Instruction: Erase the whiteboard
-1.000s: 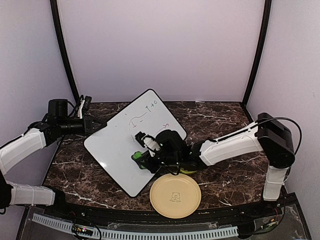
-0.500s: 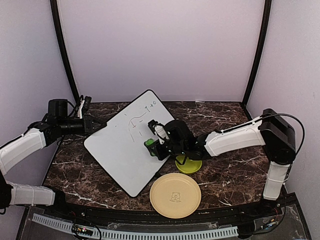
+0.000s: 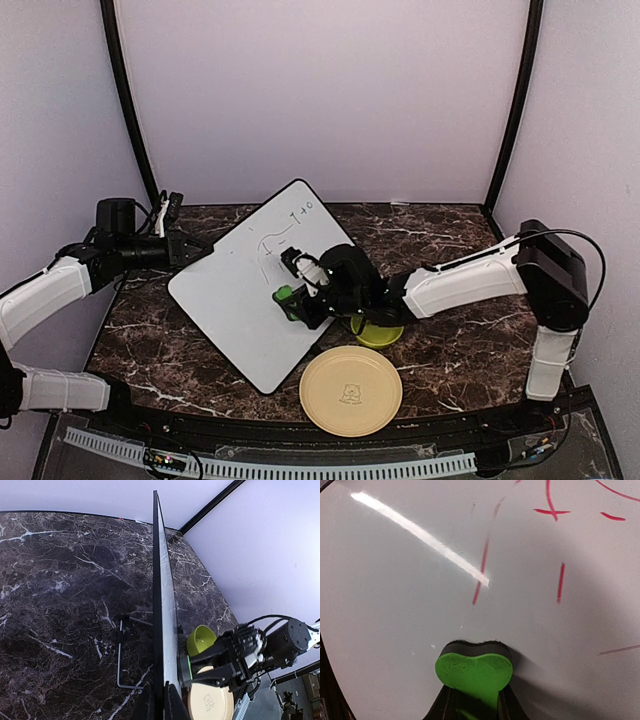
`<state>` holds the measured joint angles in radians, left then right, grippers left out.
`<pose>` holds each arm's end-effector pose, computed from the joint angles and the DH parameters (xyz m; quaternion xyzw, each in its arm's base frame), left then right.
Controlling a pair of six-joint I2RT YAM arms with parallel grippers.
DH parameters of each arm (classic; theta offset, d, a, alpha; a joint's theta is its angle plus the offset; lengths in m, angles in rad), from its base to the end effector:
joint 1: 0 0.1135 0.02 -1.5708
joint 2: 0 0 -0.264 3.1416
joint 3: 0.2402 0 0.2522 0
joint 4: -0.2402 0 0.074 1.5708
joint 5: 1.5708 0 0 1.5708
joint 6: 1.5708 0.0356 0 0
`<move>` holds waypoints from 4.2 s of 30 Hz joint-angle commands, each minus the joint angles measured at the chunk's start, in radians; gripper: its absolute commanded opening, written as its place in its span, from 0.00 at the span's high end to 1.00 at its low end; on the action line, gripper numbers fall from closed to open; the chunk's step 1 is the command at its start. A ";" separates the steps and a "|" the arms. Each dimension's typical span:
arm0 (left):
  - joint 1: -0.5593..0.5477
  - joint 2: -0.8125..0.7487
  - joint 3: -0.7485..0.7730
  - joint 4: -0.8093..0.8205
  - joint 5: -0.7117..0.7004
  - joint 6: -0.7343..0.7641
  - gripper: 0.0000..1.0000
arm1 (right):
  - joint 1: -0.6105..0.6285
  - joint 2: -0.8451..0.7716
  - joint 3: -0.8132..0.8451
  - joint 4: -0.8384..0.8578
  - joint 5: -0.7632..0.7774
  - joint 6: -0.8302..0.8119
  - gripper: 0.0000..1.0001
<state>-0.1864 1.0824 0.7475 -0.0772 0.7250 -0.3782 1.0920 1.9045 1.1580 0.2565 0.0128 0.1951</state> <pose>0.2309 -0.0676 0.2825 0.1183 0.7974 -0.4276 0.4090 0.1956 0.3759 0.1891 -0.3688 0.7741 0.3043 0.4149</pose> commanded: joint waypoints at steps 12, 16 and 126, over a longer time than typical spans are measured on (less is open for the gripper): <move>-0.025 0.008 -0.010 -0.029 0.004 0.053 1.00 | -0.306 0.018 -0.040 -0.042 -0.008 0.063 1.00; -0.025 0.007 -0.010 -0.029 0.002 0.053 1.00 | -0.329 0.016 -0.019 -0.054 -0.004 0.069 1.00; -0.025 0.009 0.012 -0.045 0.001 0.080 1.00 | -0.223 0.085 0.267 -0.262 0.049 -0.042 1.00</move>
<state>-0.1928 1.0924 0.7643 -0.0998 0.7036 -0.3695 0.9916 1.9762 1.4471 0.0170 0.0151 0.1066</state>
